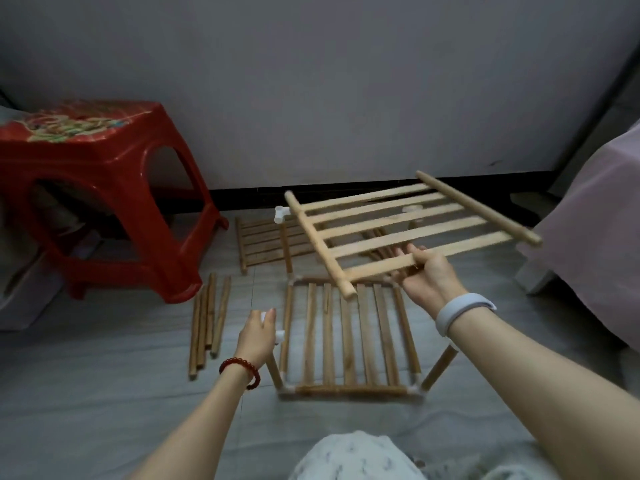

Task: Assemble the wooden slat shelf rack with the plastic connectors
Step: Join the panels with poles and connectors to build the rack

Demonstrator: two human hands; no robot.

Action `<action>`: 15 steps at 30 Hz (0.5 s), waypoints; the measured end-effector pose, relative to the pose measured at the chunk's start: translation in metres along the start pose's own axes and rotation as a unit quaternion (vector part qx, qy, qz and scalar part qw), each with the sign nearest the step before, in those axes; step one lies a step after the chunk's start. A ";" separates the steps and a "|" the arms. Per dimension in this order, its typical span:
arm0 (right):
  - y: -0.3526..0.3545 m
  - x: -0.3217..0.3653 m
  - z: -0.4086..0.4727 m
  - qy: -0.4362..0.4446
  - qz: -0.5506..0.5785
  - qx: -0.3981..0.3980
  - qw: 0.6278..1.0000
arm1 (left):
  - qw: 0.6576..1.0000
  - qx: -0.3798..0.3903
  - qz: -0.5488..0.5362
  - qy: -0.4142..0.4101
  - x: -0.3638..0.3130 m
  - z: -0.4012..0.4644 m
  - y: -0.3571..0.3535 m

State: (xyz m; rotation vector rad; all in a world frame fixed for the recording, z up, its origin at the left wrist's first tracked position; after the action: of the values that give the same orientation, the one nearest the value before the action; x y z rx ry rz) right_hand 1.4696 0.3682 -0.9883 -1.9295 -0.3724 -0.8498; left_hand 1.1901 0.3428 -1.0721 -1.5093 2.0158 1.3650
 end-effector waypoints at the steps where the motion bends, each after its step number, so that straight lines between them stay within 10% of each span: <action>1: -0.004 -0.003 -0.001 -0.009 0.011 0.008 1.000 | 1.000 0.005 0.003 0.001 -0.001 -0.002 -0.002; 15: -0.010 -0.046 -0.025 -0.086 -0.001 0.054 0.995 | 0.970 0.153 -0.186 0.019 -0.066 -0.013 -0.016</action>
State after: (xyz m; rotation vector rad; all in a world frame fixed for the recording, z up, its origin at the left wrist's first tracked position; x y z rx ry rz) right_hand 1.4206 0.3557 -1.0061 -1.9071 -0.5126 -0.6530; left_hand 1.2350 0.3715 -1.0280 -1.6659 1.7465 0.8423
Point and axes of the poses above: each hand's wrist, its own z-axis towards the middle knuckle, its own y-axis out of the back of the hand, x = y × z, the point moved 8 cm from there along z, towards the middle knuckle, and after that the axes turned 15 degrees about y, right-handed, at the moved point
